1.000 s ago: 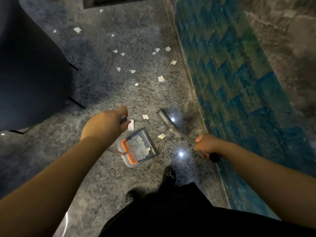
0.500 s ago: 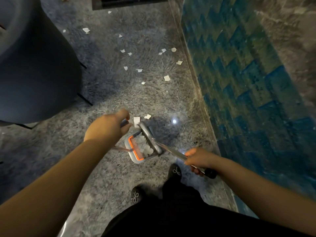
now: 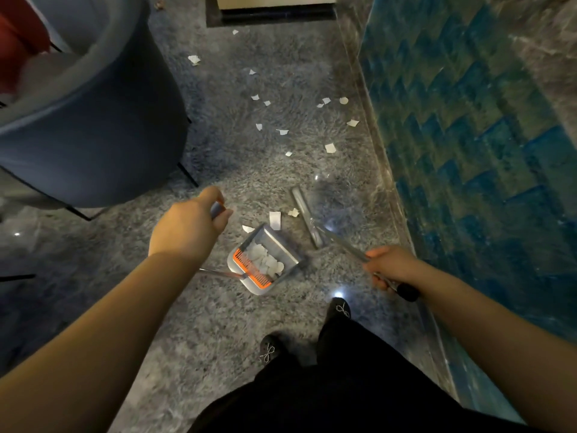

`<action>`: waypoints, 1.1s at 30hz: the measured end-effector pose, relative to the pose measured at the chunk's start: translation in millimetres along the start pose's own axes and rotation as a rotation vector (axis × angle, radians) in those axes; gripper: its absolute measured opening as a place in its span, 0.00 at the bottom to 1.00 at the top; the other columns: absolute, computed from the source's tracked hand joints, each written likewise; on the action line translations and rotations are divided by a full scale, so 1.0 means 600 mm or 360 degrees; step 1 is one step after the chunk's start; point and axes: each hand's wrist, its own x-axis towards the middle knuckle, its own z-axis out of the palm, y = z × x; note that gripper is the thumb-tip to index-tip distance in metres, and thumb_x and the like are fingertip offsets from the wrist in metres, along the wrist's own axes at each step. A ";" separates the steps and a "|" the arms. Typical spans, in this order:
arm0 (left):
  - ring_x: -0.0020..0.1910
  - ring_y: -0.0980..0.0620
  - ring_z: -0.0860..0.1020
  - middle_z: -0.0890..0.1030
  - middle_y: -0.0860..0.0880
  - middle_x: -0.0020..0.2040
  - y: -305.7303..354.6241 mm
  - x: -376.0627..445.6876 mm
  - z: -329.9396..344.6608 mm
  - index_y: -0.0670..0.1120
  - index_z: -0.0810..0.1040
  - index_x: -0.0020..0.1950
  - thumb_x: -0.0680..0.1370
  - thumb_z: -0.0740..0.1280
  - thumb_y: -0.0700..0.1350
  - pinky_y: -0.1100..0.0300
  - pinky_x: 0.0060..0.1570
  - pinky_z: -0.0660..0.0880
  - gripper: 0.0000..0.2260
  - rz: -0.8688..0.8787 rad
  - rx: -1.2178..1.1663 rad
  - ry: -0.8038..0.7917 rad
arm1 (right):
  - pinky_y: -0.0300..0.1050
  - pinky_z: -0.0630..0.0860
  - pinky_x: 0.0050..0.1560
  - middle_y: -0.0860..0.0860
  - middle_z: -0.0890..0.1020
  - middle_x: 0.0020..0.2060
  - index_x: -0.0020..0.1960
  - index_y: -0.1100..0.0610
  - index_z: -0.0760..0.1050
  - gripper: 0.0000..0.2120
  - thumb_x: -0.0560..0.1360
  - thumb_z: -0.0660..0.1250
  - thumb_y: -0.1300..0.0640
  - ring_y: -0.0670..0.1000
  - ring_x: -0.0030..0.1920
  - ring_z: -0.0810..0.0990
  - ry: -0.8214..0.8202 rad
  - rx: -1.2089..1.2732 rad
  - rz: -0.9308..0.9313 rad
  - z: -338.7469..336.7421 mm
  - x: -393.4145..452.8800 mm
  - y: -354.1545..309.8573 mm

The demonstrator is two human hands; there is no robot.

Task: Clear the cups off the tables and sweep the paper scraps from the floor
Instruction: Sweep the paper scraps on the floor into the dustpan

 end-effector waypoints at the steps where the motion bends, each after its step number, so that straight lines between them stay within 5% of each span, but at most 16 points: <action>1: 0.41 0.37 0.77 0.74 0.46 0.36 -0.010 0.000 -0.007 0.51 0.73 0.52 0.78 0.66 0.55 0.53 0.35 0.69 0.10 -0.0022 0.0006 0.0006 | 0.38 0.66 0.23 0.59 0.73 0.24 0.58 0.62 0.71 0.12 0.76 0.64 0.69 0.50 0.18 0.69 0.0009 -0.0008 -0.0006 0.003 0.007 -0.008; 6: 0.42 0.38 0.78 0.79 0.41 0.41 -0.051 0.015 -0.027 0.50 0.73 0.52 0.78 0.66 0.55 0.49 0.39 0.75 0.10 -0.0144 0.0040 -0.0016 | 0.36 0.67 0.20 0.59 0.73 0.23 0.58 0.74 0.72 0.14 0.75 0.65 0.68 0.52 0.19 0.70 0.0033 -0.0158 -0.0037 -0.004 0.055 -0.057; 9: 0.43 0.37 0.78 0.80 0.40 0.42 -0.072 0.038 -0.032 0.51 0.73 0.51 0.77 0.66 0.55 0.47 0.41 0.77 0.10 -0.0234 0.0068 -0.0038 | 0.39 0.68 0.21 0.60 0.74 0.22 0.60 0.73 0.71 0.15 0.74 0.65 0.70 0.53 0.19 0.70 -0.0001 -0.0254 -0.0012 -0.017 0.103 -0.093; 12: 0.42 0.37 0.78 0.80 0.40 0.42 -0.089 0.069 -0.035 0.50 0.74 0.51 0.78 0.67 0.54 0.46 0.41 0.77 0.09 -0.0287 0.0080 -0.0027 | 0.42 0.69 0.25 0.59 0.74 0.21 0.46 0.69 0.77 0.05 0.74 0.63 0.70 0.55 0.22 0.71 -0.0028 -0.0444 -0.0015 -0.025 0.152 -0.140; 14: 0.44 0.37 0.78 0.80 0.40 0.42 -0.098 0.093 -0.039 0.50 0.73 0.51 0.78 0.67 0.54 0.46 0.41 0.77 0.09 -0.0335 0.0098 -0.0039 | 0.40 0.68 0.23 0.57 0.74 0.18 0.35 0.65 0.73 0.10 0.74 0.62 0.69 0.53 0.20 0.70 -0.0045 -0.0565 -0.0013 -0.028 0.181 -0.166; 18: 0.43 0.38 0.78 0.81 0.42 0.43 -0.107 0.146 -0.041 0.51 0.73 0.52 0.78 0.66 0.56 0.47 0.40 0.77 0.10 -0.0382 0.0143 -0.0094 | 0.38 0.66 0.21 0.56 0.73 0.18 0.33 0.63 0.70 0.12 0.74 0.60 0.69 0.53 0.21 0.70 -0.0134 -0.0738 -0.0029 -0.026 0.222 -0.218; 24: 0.38 0.41 0.77 0.79 0.45 0.39 -0.100 0.193 -0.042 0.53 0.72 0.50 0.77 0.66 0.56 0.49 0.36 0.78 0.09 -0.0382 0.0189 -0.0087 | 0.41 0.68 0.28 0.54 0.74 0.20 0.40 0.61 0.71 0.06 0.75 0.60 0.67 0.53 0.25 0.72 -0.0367 -0.1042 -0.0083 -0.003 0.241 -0.283; 28: 0.38 0.41 0.77 0.78 0.45 0.40 -0.097 0.201 -0.040 0.53 0.72 0.49 0.77 0.66 0.55 0.49 0.34 0.78 0.08 -0.0387 0.0201 -0.0079 | 0.37 0.68 0.23 0.55 0.75 0.23 0.47 0.59 0.71 0.05 0.75 0.61 0.66 0.50 0.21 0.73 -0.0505 -0.1067 -0.0091 0.018 0.238 -0.312; 33: 0.36 0.41 0.76 0.78 0.45 0.38 -0.098 0.200 -0.039 0.52 0.71 0.51 0.78 0.64 0.55 0.53 0.32 0.75 0.08 -0.0423 0.0230 -0.0092 | 0.37 0.70 0.22 0.56 0.76 0.29 0.61 0.64 0.73 0.16 0.74 0.62 0.66 0.51 0.24 0.74 -0.0738 -0.1195 -0.0134 0.052 0.235 -0.326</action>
